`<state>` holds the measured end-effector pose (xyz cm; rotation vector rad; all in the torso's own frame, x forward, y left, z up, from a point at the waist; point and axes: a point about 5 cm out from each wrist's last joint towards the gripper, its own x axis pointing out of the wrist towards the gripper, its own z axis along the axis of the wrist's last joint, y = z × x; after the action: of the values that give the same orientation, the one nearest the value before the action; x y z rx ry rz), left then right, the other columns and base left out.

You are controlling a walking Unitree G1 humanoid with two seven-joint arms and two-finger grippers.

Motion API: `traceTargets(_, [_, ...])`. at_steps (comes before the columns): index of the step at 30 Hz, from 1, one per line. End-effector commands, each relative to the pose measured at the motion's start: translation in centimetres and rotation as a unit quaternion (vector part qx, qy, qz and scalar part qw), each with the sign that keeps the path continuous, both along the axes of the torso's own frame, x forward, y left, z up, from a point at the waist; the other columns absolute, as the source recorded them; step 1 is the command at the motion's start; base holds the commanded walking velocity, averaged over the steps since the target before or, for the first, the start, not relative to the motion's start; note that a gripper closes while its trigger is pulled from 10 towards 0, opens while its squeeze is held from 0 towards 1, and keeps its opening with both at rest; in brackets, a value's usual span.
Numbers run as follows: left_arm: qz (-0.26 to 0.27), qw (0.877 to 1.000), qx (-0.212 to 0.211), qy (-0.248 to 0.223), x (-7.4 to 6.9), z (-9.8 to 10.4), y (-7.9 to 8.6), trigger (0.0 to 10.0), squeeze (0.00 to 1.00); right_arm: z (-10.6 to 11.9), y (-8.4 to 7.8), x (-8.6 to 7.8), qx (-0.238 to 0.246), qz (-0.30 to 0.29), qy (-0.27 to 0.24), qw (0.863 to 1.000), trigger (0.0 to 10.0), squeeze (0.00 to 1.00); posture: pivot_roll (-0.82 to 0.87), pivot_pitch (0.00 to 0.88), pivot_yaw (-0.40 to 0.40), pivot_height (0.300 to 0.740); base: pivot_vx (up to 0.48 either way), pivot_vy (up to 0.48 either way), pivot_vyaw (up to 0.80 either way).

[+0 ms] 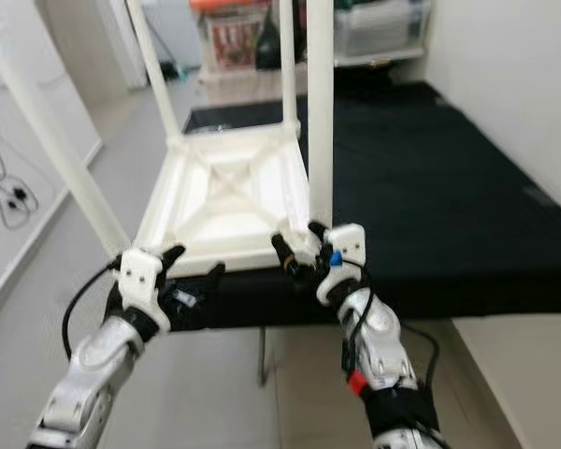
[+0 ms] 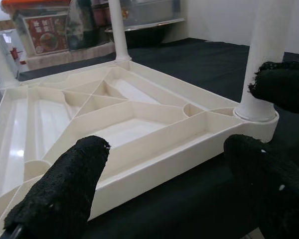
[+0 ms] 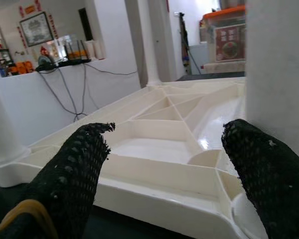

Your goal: Building children table

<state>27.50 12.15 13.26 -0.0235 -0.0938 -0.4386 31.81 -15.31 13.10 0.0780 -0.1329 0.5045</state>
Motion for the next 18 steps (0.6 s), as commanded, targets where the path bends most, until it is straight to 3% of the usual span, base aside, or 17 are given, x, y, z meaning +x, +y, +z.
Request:
traceTargets(1, [0.006, 1.0, 0.003, 0.005, 0.1, 0.0, 0.6, 10.0, 0.0, 1.7, 0.9, -0.1, 0.017, 0.038, -0.029, 0.999, 10.0, 0.0, -0.07, 0.0, 0.074, 0.74, 0.0, 0.0, 0.0])
traceTargets(4, [0.006, 1.0, 0.002, 0.005, 0.1, 0.0, 0.6, 10.0, 0.0, 2.9, 1.0, 0.0, 0.03, 0.05, -0.047, 0.997, 10.0, 0.0, -0.07, 0.0, 0.074, 0.74, 0.0, 0.0, 0.0])
traceTargets(5, [0.005, 1.0, 0.001, 0.005, 0.1, 0.0, 0.6, 10.0, 0.0, 5.0, 1.3, 0.2, 0.046, 0.066, -0.077, 0.994, 10.0, 0.0, -0.07, 0.0, 0.076, 0.74, 0.0, 0.0, 0.0])
traceTargets(6, [0.005, 1.0, 0.001, 0.005, 0.1, 0.0, 0.6, 10.0, 0.0, 5.0, 1.3, 0.2, 0.046, 0.066, -0.077, 0.994, 10.0, 0.0, -0.07, 0.0, 0.076, 0.74, 0.0, 0.0, 0.0])
traceTargets(7, [0.003, 1.0, 0.001, 0.005, 0.2, 0.1, 0.6, 10.0, 0.0, 9.7, 1.6, 0.3, 0.067, 0.094, -0.147, 0.982, 10.0, 0.0, -0.07, 0.0, 0.074, 0.74, 0.0, 0.0, 0.0])
traceTargets(8, [0.003, 1.0, 0.001, 0.005, 0.2, 0.1, 0.6, 10.0, 0.0, 9.7, 1.6, 0.3, 0.067, 0.094, -0.147, 0.982, 10.0, 0.0, -0.07, 0.0, 0.074, 0.74, 0.0, 0.0, 0.0])
traceTargets(9, [0.002, 1.0, 0.001, 0.005, 0.2, 0.1, 0.6, 10.0, 0.0, 11.8, 1.6, 0.3, 0.067, 0.097, -0.177, 0.977, 10.0, 0.0, -0.07, 0.0, 0.074, 0.74, 0.0, 0.0, 0.0])
traceTargets(10, [0.002, 1.0, 0.001, 0.005, 0.2, 0.1, 0.6, 10.0, 0.0, 11.8, 1.6, 0.3, 0.067, 0.097, -0.177, 0.977, 10.0, 0.0, -0.07, 0.0, 0.074, 0.74, 0.0, 0.0, 0.0])
traceTargets(11, [0.002, 1.0, 0.0, 0.006, 0.2, 0.1, 0.6, 10.0, 0.0, 13.7, 1.5, 0.2, 0.066, 0.098, -0.207, 0.971, 10.0, 0.0, -0.07, 0.0, 0.071, 0.74, 0.0, 0.0, 0.0])
traceTargets(12, [0.002, 1.0, 0.0, 0.006, 0.2, 0.1, 0.6, 10.0, 0.0, 15.7, 1.4, 0.2, 0.055, 0.088, -0.242, 0.965, 10.0, 0.0, -0.07, 0.0, 0.07, 0.74, 0.0, 0.0, 0.0])
traceTargets(15, [0.003, 1.0, -0.001, 0.007, 0.2, 0.1, 0.6, 10.0, 0.0, 17.4, 1.3, 0.1, 0.042, 0.075, -0.271, 0.959, 10.0, 0.0, -0.07, 0.0, 0.069, 0.74, 0.0, 0.0, 0.0])
traceTargets(16, [0.003, 1.0, -0.002, 0.007, 0.2, 0.0, 0.6, 10.0, 0.0, 18.8, 1.1, 0.3, 0.012, 0.049, -0.293, 0.955, 10.0, 0.0, -0.07, 0.0, 0.067, 0.74, 0.0, 0.0, 0.0])
traceTargets(17, [0.003, 1.0, -0.002, 0.007, 0.2, 0.0, 0.6, 10.0, 0.0, 18.8, 1.1, 0.3, 0.012, 0.049, -0.293, 0.955, 10.0, 0.0, -0.07, 0.0, 0.067, 0.74, 0.0, 0.0, 0.0])
traceTargets(18, [0.003, 1.0, -0.002, 0.007, 0.2, 0.0, 0.6, 10.0, 0.0, 19.9, 0.9, 0.5, -0.024, 0.022, -0.313, 0.949, 10.0, 0.0, -0.07, 0.0, 0.067, 0.74, 0.0, 0.0, 0.0])
